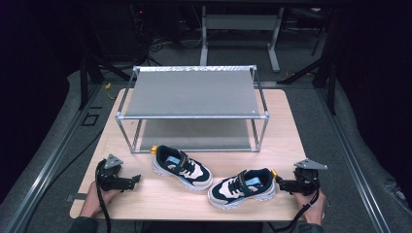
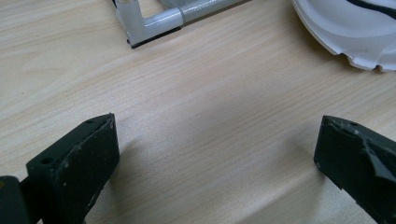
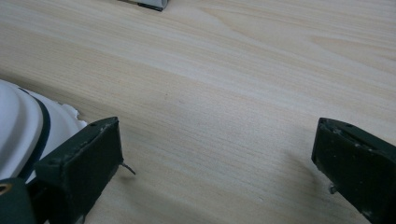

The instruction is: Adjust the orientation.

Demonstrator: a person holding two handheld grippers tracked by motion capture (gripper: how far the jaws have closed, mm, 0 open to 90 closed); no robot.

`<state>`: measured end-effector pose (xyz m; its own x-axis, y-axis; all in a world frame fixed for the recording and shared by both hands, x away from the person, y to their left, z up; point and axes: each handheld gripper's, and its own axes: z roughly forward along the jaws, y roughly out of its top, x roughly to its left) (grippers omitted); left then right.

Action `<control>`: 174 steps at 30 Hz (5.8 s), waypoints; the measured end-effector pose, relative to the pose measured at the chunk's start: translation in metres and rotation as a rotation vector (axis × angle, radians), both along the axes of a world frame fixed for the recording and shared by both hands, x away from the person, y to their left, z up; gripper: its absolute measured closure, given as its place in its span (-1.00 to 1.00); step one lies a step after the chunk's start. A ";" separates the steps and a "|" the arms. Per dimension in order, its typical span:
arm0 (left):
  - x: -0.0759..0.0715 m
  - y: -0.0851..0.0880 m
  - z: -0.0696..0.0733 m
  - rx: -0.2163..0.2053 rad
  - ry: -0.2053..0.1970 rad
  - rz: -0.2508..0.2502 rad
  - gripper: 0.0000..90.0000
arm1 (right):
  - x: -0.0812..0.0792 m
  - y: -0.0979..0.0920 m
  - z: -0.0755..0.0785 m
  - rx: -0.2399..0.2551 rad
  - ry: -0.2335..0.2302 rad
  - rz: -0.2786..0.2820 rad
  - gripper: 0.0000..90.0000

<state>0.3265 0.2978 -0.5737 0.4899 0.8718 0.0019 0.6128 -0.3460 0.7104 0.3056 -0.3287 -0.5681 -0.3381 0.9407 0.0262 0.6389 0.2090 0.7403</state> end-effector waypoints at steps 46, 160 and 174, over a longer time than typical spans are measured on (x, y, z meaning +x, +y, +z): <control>-0.001 -0.084 0.112 -0.010 0.004 -0.465 -1.00 | 0.002 -0.002 0.000 0.024 0.027 0.028 -0.91; -0.022 -0.088 0.064 -0.054 0.016 -0.326 -1.00 | 0.002 -0.005 0.000 0.056 0.025 0.026 -0.87; -0.014 -0.094 0.035 -0.105 0.011 -0.314 -0.81 | 0.002 -0.005 0.000 0.054 0.025 0.024 -0.87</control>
